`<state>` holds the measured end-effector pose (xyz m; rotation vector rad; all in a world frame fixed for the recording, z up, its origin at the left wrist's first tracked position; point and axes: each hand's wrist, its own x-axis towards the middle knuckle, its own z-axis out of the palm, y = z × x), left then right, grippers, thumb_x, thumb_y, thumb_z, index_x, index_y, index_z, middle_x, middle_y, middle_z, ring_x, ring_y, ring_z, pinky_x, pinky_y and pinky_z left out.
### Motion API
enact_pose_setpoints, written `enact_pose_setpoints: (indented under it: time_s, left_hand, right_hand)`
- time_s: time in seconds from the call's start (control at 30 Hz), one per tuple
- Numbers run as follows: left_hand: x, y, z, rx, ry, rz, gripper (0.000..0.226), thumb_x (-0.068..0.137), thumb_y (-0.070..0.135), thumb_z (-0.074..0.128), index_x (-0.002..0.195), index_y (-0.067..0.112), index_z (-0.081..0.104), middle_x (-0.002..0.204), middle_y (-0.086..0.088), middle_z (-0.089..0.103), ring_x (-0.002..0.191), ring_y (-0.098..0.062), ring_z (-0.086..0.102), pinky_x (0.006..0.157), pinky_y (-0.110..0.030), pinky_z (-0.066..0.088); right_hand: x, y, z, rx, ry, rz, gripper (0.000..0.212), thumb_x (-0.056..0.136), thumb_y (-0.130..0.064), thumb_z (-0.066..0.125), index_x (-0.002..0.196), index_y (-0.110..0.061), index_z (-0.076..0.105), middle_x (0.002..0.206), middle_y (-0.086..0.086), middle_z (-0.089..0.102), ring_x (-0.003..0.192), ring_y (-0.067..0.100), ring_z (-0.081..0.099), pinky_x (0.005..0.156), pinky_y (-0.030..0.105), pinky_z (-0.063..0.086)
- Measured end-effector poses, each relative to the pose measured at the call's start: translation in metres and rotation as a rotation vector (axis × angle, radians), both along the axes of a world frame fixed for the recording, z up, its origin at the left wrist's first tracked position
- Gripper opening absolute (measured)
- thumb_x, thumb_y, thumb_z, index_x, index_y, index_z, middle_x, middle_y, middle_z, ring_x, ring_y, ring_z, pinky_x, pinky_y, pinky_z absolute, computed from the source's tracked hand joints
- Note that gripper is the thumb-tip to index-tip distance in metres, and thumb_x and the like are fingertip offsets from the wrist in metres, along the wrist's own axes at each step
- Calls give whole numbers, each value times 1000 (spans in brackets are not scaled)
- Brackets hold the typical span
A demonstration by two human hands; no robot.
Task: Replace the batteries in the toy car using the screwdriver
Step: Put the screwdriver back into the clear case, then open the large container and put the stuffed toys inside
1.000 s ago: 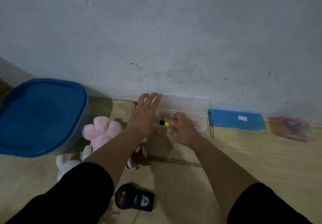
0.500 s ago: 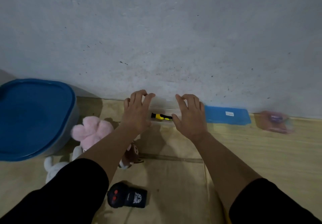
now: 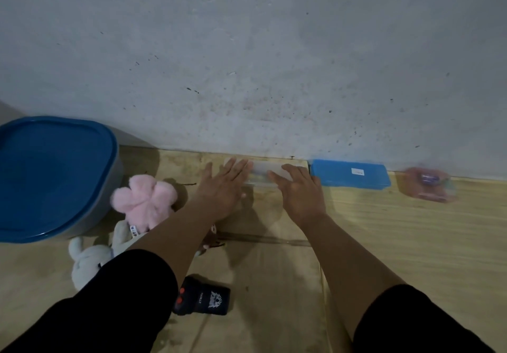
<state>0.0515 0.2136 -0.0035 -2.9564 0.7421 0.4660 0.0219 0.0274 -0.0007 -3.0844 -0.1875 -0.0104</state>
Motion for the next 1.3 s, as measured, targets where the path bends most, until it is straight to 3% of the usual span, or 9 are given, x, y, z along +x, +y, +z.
enact_pose_setpoints:
  time_s: [0.1,0.37,0.57,0.73,1.0,1.13,1.3]
  left_hand:
    - [5,-5,2,52,-58,11,62,101,39,17,147,18,-19,157,2,-20,145,-19,-17,114,-54,5]
    - [8,-16,-3,60,-11,90,63,100,40,16,146,19,-23,155,4,-26,144,-18,-19,115,-52,6]
    - [9,-16,9,24,44,112,66,99,47,19,148,18,-15,158,3,-18,145,-18,-16,114,-56,2]
    - [-12,8,42,-130,9,235,72,98,49,26,149,18,-14,158,4,-16,144,-16,-20,114,-55,-4]
    - [-90,128,108,-143,-161,554,83,93,53,40,149,20,-12,158,6,-13,144,-15,-18,112,-58,-6]
    - [-143,193,111,-114,-151,720,96,87,57,49,148,21,-16,157,7,-18,143,-15,-21,113,-58,-3]
    - [-170,250,96,-87,-171,805,99,86,58,50,148,20,-17,158,5,-17,144,-17,-18,112,-60,5]
  right_hand:
    - [9,3,0,7,32,-57,53,94,-15,51,140,-37,37,147,1,36,135,22,31,110,46,27]
    - [3,12,-4,156,155,-150,46,101,-33,28,147,-36,18,159,-3,7,147,18,-1,118,43,8]
    - [15,14,18,63,231,-137,45,100,-40,27,144,-32,28,157,0,17,145,22,10,116,53,9]
    - [10,27,48,23,149,-73,48,100,-42,25,147,-30,19,158,0,13,146,21,8,116,52,8]
    - [-27,108,91,82,68,211,49,98,-40,34,145,-28,25,154,0,22,143,19,15,113,51,11]
    - [-55,165,97,102,44,334,52,95,-41,41,144,-28,29,152,1,27,141,19,20,111,49,14]
    - [-70,229,99,74,71,458,53,97,-43,36,147,-27,23,152,1,26,141,20,20,112,48,15]
